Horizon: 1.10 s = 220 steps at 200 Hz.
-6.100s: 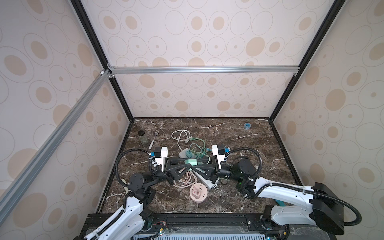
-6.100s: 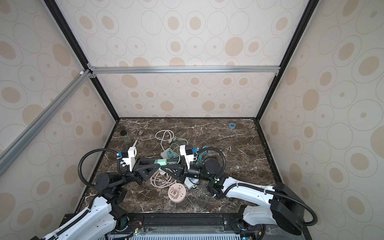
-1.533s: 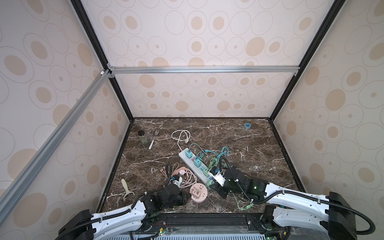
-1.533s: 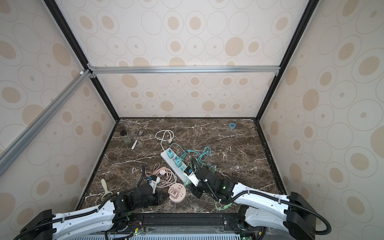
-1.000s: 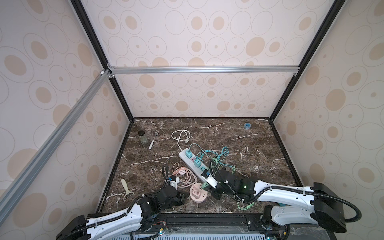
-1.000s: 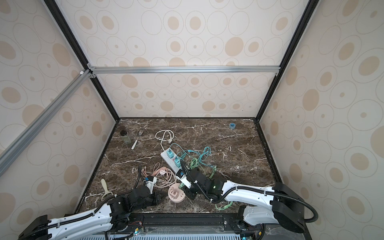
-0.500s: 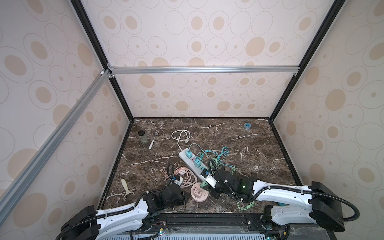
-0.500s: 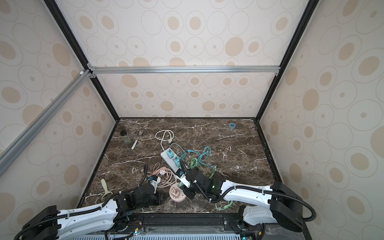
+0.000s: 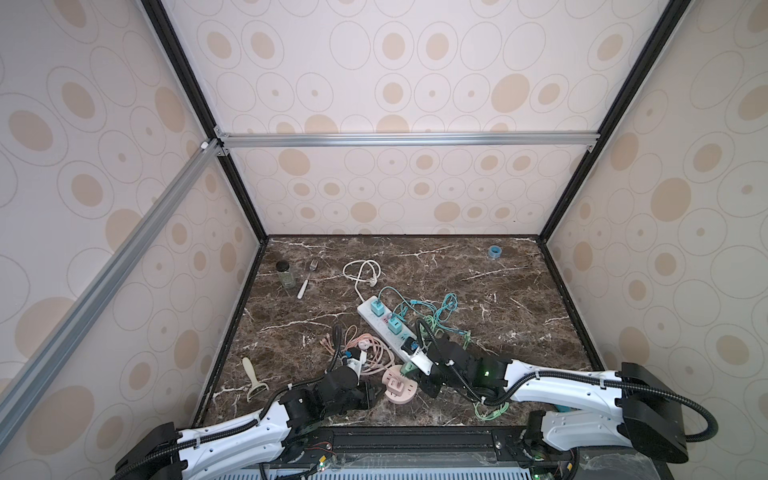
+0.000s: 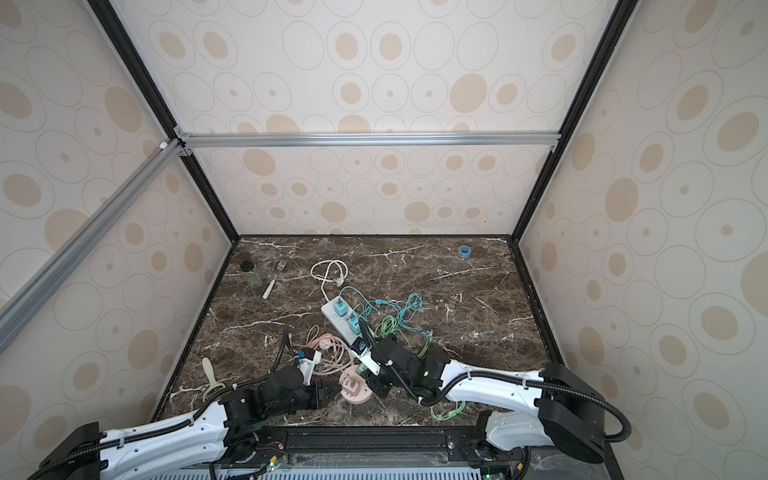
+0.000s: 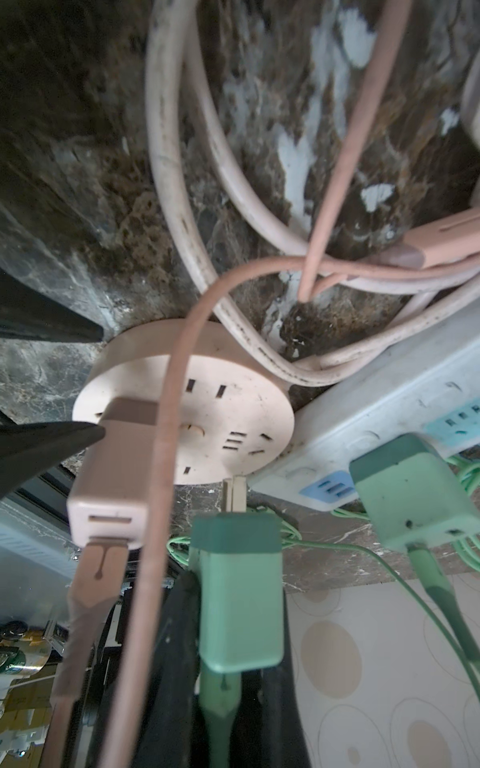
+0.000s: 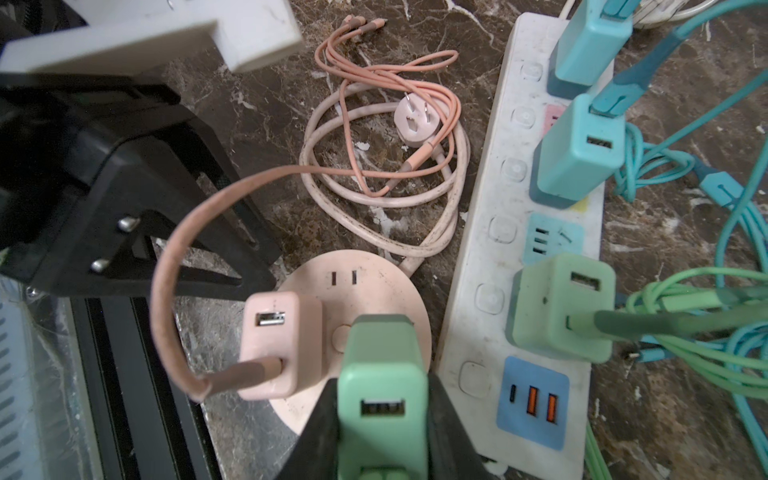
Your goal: Insert the plug
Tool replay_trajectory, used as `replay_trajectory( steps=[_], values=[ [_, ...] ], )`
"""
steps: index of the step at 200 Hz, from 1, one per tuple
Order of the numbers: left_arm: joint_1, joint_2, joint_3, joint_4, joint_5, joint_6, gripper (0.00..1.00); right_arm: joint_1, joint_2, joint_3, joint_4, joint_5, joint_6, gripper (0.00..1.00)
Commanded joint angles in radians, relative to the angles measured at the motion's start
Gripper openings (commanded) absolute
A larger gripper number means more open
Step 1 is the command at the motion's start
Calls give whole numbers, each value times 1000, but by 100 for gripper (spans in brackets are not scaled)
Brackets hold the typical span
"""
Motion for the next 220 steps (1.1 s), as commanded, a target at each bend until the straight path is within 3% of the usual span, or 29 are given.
replay_trajectory(
  steps=[1,57,220],
  values=[
    [-10,38,34,24,-2,14,31,8,-18,-2,16,12,6,0],
    [-7,141,60,50,3,40,27,8,-29,-4,-8,18,2,0],
    [29,171,7,85,12,25,15,8,57,37,-25,-5,-82,1]
  ],
)
